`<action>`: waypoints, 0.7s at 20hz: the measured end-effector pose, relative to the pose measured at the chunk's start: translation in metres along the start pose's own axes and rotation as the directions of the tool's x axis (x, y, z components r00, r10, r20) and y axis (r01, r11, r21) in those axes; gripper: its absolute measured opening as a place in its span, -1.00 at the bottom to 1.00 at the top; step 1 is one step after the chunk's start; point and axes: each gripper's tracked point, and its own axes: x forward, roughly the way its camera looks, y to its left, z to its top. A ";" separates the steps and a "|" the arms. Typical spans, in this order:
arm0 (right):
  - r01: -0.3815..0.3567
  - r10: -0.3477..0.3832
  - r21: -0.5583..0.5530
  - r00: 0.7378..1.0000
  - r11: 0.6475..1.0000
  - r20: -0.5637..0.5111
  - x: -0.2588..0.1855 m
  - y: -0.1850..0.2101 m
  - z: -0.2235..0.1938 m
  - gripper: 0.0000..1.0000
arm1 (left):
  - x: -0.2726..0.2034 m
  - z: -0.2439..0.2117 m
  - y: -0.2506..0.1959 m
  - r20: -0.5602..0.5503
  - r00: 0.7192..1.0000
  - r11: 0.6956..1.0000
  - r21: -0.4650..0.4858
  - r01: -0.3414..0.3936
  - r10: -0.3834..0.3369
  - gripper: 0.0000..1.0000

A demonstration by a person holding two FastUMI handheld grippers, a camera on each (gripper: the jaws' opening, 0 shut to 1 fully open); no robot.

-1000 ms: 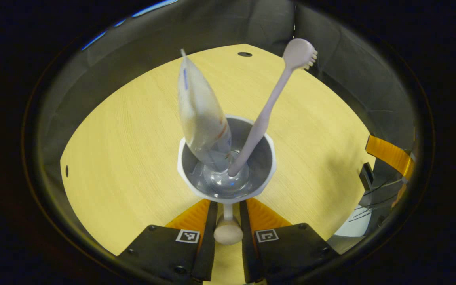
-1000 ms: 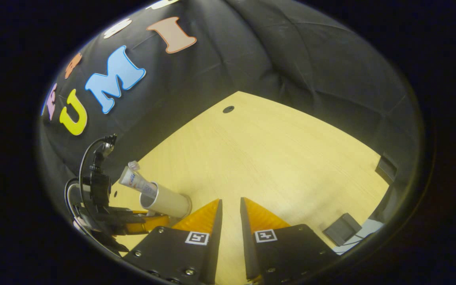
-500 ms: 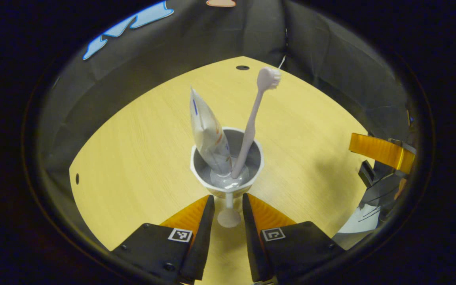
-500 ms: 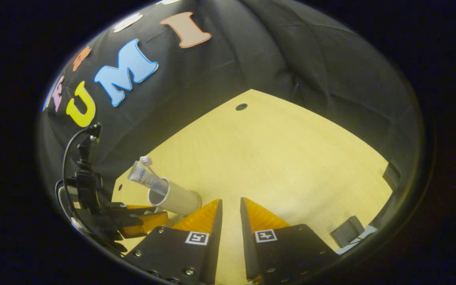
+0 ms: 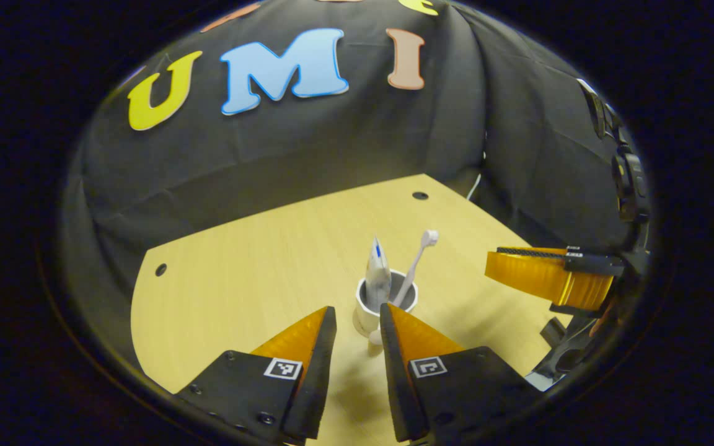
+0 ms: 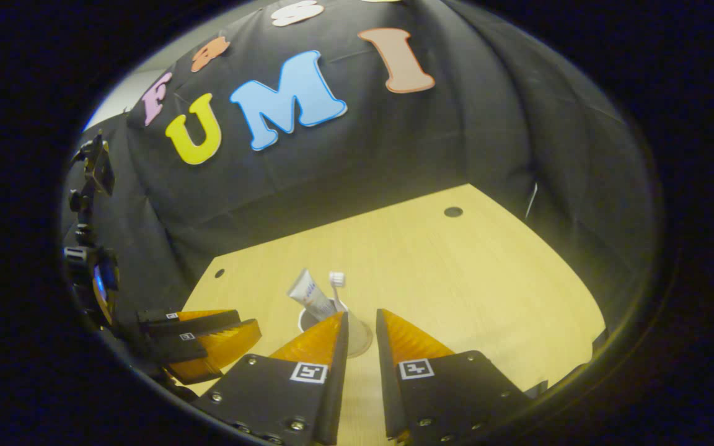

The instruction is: Put the toothbrush and toothpaste on the desktop into the cup, then pick up the cup and place it on the coaster on the desktop.

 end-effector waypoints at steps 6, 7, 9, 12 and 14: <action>-0.050 0.068 -0.113 0.984 0.992 0.164 -0.016 0.048 0.075 -0.46 | -0.063 0.092 0.031 0.279 0.956 0.995 -0.055 -0.078 0.091 -0.03; -0.049 0.075 -0.132 0.978 0.990 0.195 -0.020 0.053 0.089 -0.46 | -0.077 0.103 0.035 0.322 0.942 0.995 -0.064 -0.081 0.097 -0.05; -0.056 0.093 -0.151 0.962 0.987 0.255 -0.031 0.066 0.112 -0.46 | -0.094 0.107 0.046 0.387 0.914 0.992 -0.089 -0.094 0.121 0.00; -0.042 0.100 -0.178 0.938 0.983 0.333 -0.050 0.077 0.138 -0.45 | -0.093 0.103 0.049 0.469 0.869 0.986 -0.114 -0.121 0.160 -0.04; -0.024 0.100 -0.199 0.920 0.980 0.378 -0.060 0.083 0.150 -0.45 | -0.090 0.104 0.055 0.527 0.829 0.982 -0.123 -0.145 0.188 -0.05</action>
